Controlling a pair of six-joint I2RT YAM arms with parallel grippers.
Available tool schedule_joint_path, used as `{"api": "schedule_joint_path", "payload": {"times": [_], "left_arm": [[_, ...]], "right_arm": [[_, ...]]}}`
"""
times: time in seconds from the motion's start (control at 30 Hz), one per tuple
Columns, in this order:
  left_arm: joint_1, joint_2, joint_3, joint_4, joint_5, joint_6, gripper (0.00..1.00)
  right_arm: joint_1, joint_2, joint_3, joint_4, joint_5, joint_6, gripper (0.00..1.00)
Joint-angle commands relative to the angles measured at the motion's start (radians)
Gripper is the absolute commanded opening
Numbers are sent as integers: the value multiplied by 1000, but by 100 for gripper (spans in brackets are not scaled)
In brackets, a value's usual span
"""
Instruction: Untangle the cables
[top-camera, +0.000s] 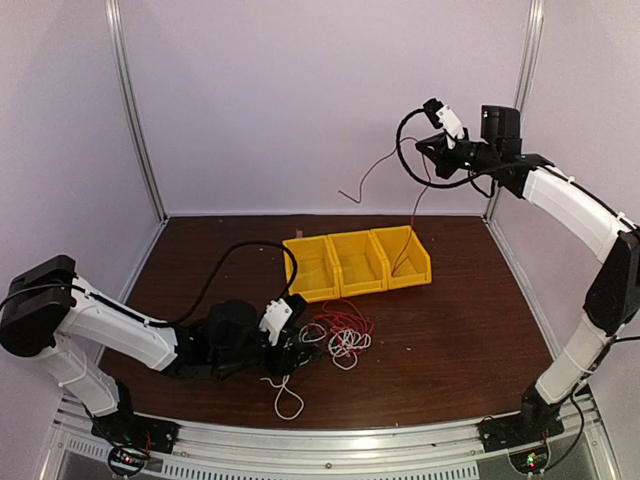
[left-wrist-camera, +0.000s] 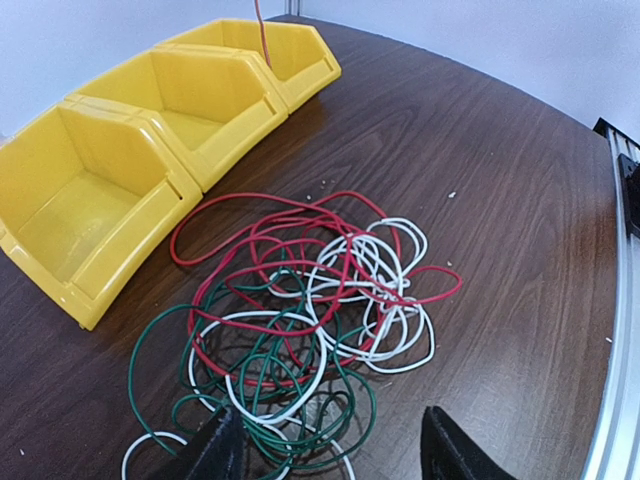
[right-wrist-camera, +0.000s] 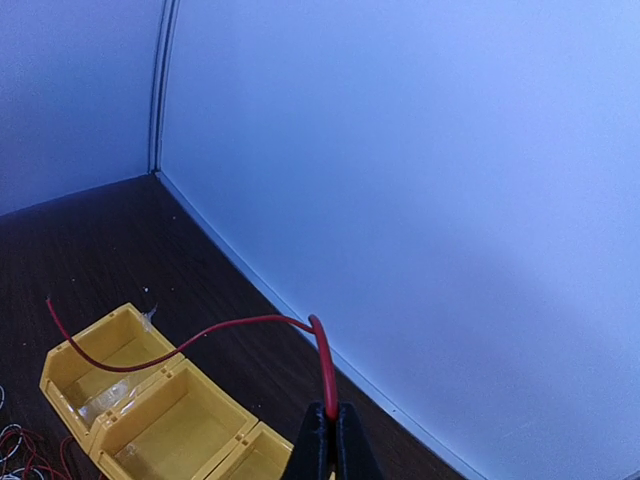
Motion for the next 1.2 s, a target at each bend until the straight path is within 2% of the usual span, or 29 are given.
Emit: {"api": "schedule_joint_path", "payload": {"times": [0.0,0.4,0.63,1.17], "left_arm": [[4,-1,-2,24,-28,-12,61],[4,24,2,12,-85,-16,60],[4,31,8,8,-91,-21,60],[4,29,5,4,-118,-30,59]], "right_arm": [[-28,41,-34,68,1,30,0],[-81,102,-162,124,-55,129,0],[-82,146,-211,119,-44,130,0],[-50,354,-201,38,-107,220,0]]}}
